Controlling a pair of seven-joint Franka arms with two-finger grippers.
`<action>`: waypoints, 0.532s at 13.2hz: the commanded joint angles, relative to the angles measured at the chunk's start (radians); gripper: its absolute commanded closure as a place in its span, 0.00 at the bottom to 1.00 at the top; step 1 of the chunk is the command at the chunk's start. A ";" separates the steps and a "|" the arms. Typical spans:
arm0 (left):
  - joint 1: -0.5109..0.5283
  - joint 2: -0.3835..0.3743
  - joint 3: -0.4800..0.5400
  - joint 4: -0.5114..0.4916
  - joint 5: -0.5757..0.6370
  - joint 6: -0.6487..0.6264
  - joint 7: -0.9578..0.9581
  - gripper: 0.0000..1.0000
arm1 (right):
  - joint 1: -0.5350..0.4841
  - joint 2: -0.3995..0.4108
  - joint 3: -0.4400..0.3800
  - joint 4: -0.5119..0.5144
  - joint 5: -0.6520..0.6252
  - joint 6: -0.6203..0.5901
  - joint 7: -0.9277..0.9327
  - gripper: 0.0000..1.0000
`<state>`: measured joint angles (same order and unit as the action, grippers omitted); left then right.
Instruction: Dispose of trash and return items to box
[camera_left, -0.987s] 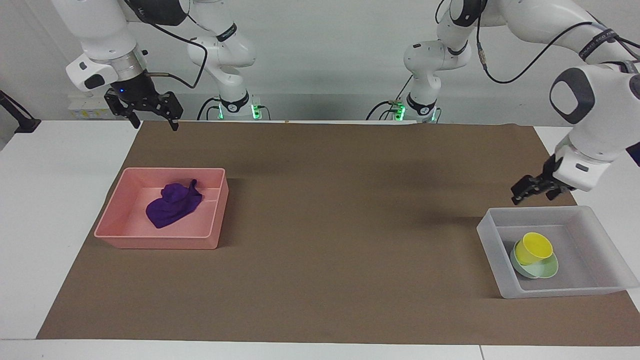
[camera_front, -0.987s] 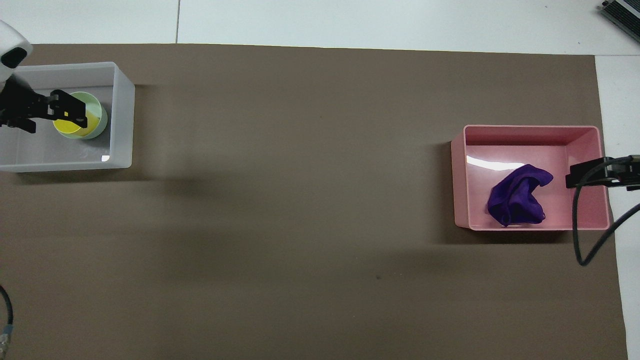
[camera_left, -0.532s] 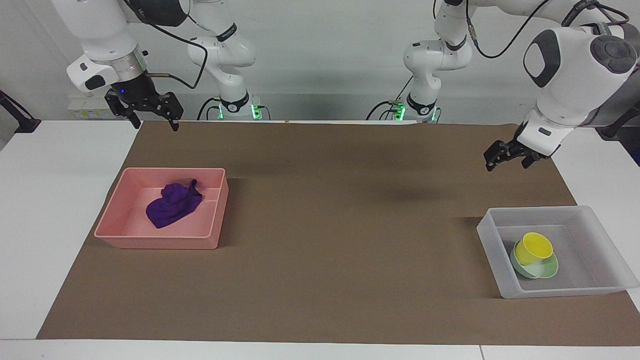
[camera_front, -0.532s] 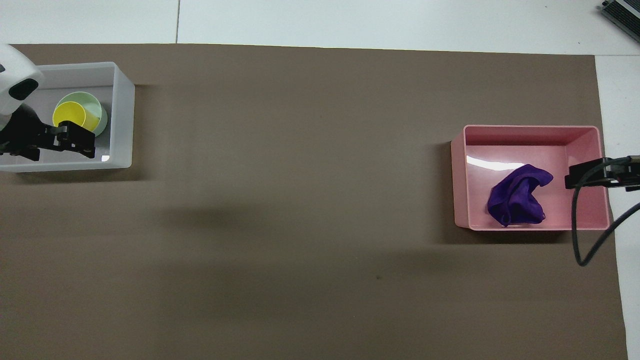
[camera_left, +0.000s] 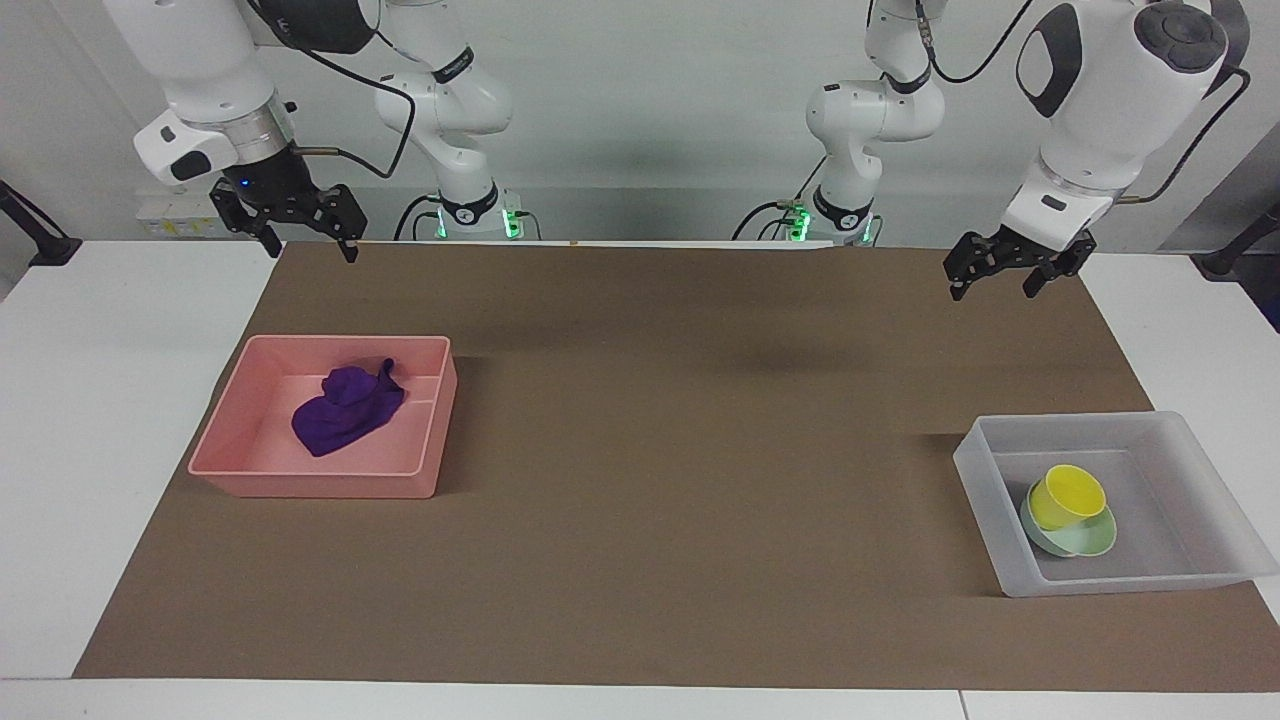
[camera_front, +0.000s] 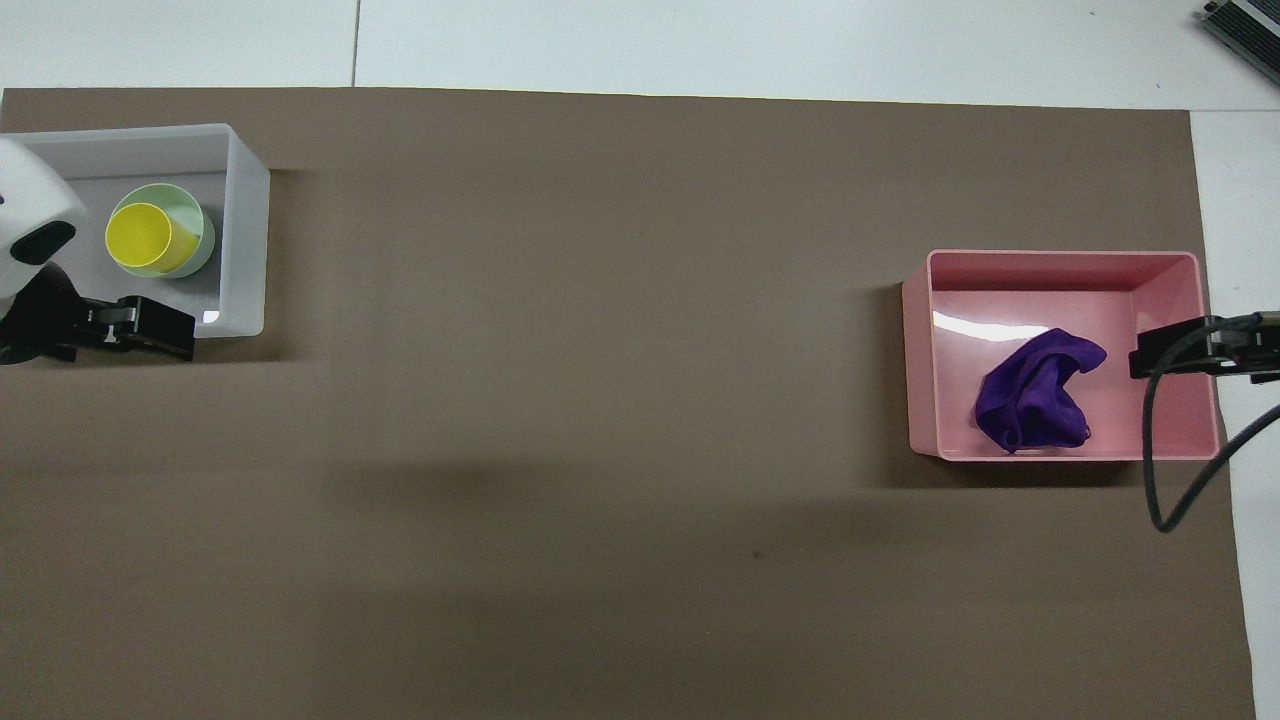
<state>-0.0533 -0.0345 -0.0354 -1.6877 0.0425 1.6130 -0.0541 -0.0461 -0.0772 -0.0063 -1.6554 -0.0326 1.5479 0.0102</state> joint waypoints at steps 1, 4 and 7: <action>0.001 -0.028 0.011 -0.036 0.010 0.028 0.013 0.00 | -0.006 -0.018 0.006 -0.020 0.002 -0.008 0.004 0.00; 0.004 -0.028 0.008 -0.035 0.011 0.027 0.013 0.00 | -0.006 -0.018 0.006 -0.018 0.002 -0.003 0.002 0.00; 0.044 -0.027 -0.040 -0.033 0.008 0.022 0.010 0.00 | -0.006 -0.018 0.006 -0.020 0.002 -0.003 0.002 0.00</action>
<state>-0.0311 -0.0355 -0.0497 -1.6878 0.0425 1.6171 -0.0530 -0.0461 -0.0778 -0.0063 -1.6560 -0.0326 1.5479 0.0102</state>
